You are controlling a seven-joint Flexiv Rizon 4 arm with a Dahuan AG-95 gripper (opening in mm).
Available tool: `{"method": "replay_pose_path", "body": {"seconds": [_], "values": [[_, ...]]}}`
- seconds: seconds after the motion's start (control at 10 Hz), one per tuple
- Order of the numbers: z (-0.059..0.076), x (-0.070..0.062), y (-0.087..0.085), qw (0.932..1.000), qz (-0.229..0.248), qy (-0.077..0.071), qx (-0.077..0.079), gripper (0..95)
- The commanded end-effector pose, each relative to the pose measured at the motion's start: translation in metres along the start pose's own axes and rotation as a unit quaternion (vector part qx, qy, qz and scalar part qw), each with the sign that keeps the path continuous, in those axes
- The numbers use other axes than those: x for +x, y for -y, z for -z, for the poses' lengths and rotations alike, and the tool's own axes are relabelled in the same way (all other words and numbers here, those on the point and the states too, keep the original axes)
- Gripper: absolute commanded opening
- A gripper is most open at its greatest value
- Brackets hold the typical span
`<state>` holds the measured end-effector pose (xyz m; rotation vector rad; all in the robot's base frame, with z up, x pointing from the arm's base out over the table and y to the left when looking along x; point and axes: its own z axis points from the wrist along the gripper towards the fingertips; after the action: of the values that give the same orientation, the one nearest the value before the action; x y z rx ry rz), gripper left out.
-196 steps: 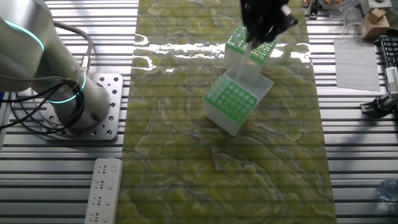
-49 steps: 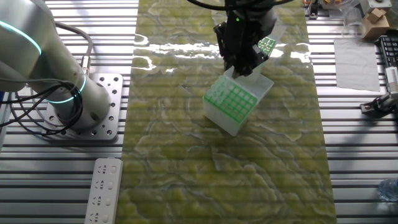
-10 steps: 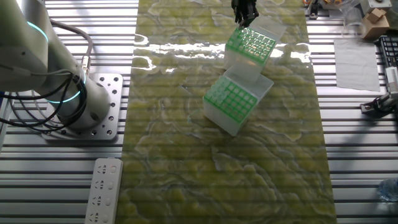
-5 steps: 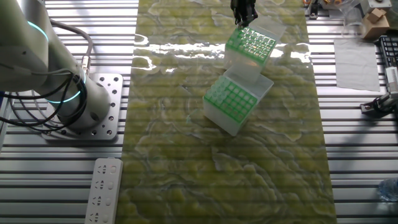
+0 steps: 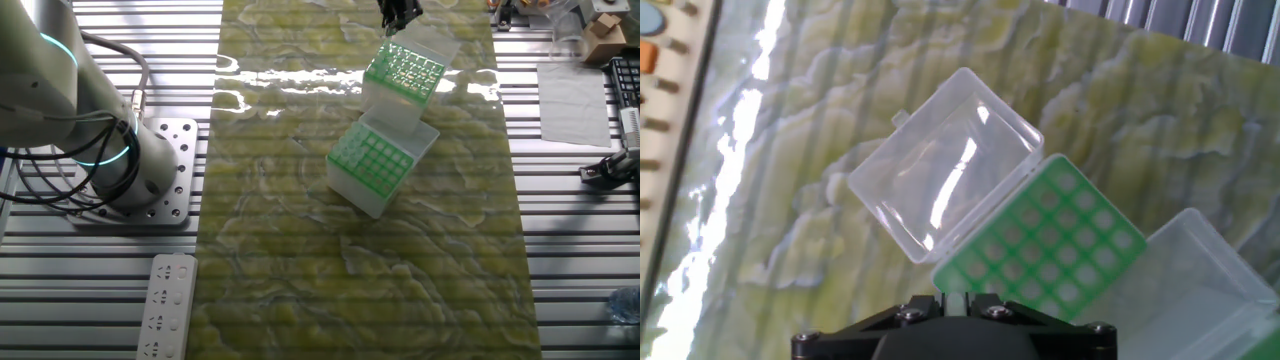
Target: Transfer all large pipette tips from one holder to another
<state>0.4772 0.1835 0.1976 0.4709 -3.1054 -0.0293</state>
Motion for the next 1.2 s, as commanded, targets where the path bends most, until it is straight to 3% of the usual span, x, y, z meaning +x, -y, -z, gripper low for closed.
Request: {"method": "replay_pose_path", "body": {"seconds": [0.1,0.6,0.7,0.9,1.2], "values": [[0.028,0.004,0.008,0.9999,0.013,-0.002,-0.004,0.0],[0.093,0.004,0.008,0.9996,0.005,-0.027,-0.007,0.0],[0.105,0.005,0.015,0.9993,0.013,-0.033,-0.006,0.0],[0.122,0.011,0.037,0.9985,0.039,-0.038,-0.009,0.0],[0.141,0.036,0.088,0.9947,0.092,-0.045,-0.004,0.0]]}}
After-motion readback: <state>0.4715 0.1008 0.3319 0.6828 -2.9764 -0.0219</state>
